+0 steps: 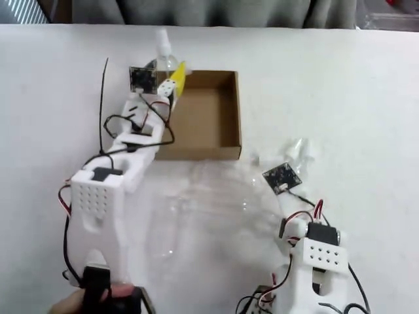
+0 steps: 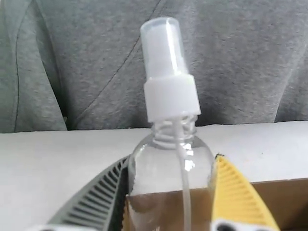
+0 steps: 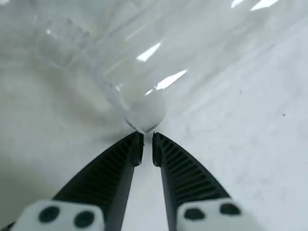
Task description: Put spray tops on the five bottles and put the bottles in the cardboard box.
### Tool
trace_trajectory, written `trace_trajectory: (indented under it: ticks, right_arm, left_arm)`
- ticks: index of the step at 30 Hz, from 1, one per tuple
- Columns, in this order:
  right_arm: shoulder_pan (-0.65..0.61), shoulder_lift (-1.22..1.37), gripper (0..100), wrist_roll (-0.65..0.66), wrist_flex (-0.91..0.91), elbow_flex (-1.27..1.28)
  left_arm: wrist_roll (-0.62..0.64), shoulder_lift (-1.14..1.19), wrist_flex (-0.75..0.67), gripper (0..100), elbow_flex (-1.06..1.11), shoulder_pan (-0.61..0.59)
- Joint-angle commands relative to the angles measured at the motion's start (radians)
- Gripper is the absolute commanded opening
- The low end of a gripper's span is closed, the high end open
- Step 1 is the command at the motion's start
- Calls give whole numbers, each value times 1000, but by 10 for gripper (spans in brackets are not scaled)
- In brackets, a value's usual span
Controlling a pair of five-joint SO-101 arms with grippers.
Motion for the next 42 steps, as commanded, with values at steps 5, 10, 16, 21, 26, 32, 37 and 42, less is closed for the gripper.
trace_trajectory:
  ticks: [5, 10, 16, 21, 26, 32, 37, 42]
  right_arm:
    - [1, -12, 24, 11, -15, -6]
    - [1, -12, 24, 11, -16, -6]
    - [1, -10, 24, 11, -16, -6]
    - [1, -8, 24, 11, -16, -6]
    - [1, -4, 24, 11, -25, -6]
    - [1, -4, 24, 11, -27, -6]
    - [-1, -4, 24, 11, -28, -6]
    - [-22, -4, 24, 11, -28, -5]
  left_arm:
    - [9, -45, 31, 234, 20, -5]
    - [9, -102, 26, 234, 81, -18]
    - [63, -148, 31, 334, 107, -28]
    - [78, -163, 97, 404, 106, -25]
    - [78, -165, 75, 404, 107, -25]
    - [80, -259, 75, 404, 187, -25]
    - [80, -430, 78, 404, 351, -10]
    - [74, -608, 83, 404, 526, -8]
